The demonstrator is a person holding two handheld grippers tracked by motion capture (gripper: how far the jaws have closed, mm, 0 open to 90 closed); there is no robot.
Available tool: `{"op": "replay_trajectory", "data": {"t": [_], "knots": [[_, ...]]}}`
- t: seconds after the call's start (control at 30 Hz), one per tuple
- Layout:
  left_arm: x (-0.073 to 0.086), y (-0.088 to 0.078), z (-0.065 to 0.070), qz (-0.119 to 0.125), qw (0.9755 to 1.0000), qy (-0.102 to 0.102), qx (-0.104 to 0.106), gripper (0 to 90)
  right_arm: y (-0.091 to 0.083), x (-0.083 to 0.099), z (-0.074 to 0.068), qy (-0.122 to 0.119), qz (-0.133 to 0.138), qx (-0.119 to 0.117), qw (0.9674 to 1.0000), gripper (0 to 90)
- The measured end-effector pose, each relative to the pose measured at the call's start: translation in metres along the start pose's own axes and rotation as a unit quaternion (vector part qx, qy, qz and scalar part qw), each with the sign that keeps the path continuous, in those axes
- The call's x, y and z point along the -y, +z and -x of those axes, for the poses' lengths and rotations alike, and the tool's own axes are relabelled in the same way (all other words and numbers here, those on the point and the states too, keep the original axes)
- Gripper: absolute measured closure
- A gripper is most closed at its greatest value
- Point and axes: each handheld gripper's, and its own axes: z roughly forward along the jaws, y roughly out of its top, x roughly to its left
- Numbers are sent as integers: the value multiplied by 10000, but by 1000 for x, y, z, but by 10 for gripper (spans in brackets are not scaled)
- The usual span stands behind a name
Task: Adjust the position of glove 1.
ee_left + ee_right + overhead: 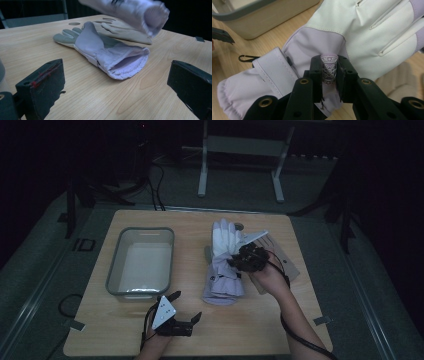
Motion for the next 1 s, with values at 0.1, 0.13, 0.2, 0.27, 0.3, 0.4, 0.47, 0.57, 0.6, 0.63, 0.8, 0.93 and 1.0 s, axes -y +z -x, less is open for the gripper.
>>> {"op": "replay_trajectory", "data": {"t": [0.1, 0.13, 0.2, 0.27, 0.3, 0.4, 0.47, 0.57, 0.6, 0.63, 0.8, 0.93, 1.0], "knots": [[0, 0, 0, 7, 10000, 6, -4, 16, 13, 0, -2, 55, -117, -36, 9999, 763], [0, 0, 0, 5, 10000, 7, -4, 16, 17, 0, -2, 69, -166, -4, 9998, 762], [0, 0, 0, 7, 10000, 4, -2, 16, 24, 1, -2, 94, -205, 0, 9997, 761], [0, 0, 0, 3, 10000, 10, -1, 16, 33, 2, -1, 113, -292, -30, 9995, 758], [0, 0, 0, -1, 10000, 16, -1, 16, 37, 2, 0, 132, -328, -39, 9994, 757], [0, 0, 0, 13, 10000, 1, 6, 16, 49, 7, 1, 236, -475, -21, 9986, 750], [0, 0, 0, 1, 10000, 13, 3, 16, 55, 10, 2, 283, -504, -31, 9983, 750], [0, 0, 0, 3, 10000, 31, 4, 16, 61, 13, 0, 298, -563, -28, 9980, 751], [0, 0, 0, 8, 10000, 21, 8, 16, 63, 14, 0, 295, -573, -38, 9979, 752], [0, 0, 0, 8, 10000, 19, 9, 16, 65, 16, -1, 267, -609, -49, 9978, 752], [0, 0, 0, 8, 10000, 15, 8, 16, 66, 27, -7, 292, -610, -121, 9976, 750], [0, 0, 0, 5, 10000, 3, 3, 16, 60, 36, -11, 295, -605, -218, 9975, 744], [0, 0, 0, 3, 10000, 8, -1, 16, 55, 40, -15, 249, -623, -208, 9975, 740]]}}
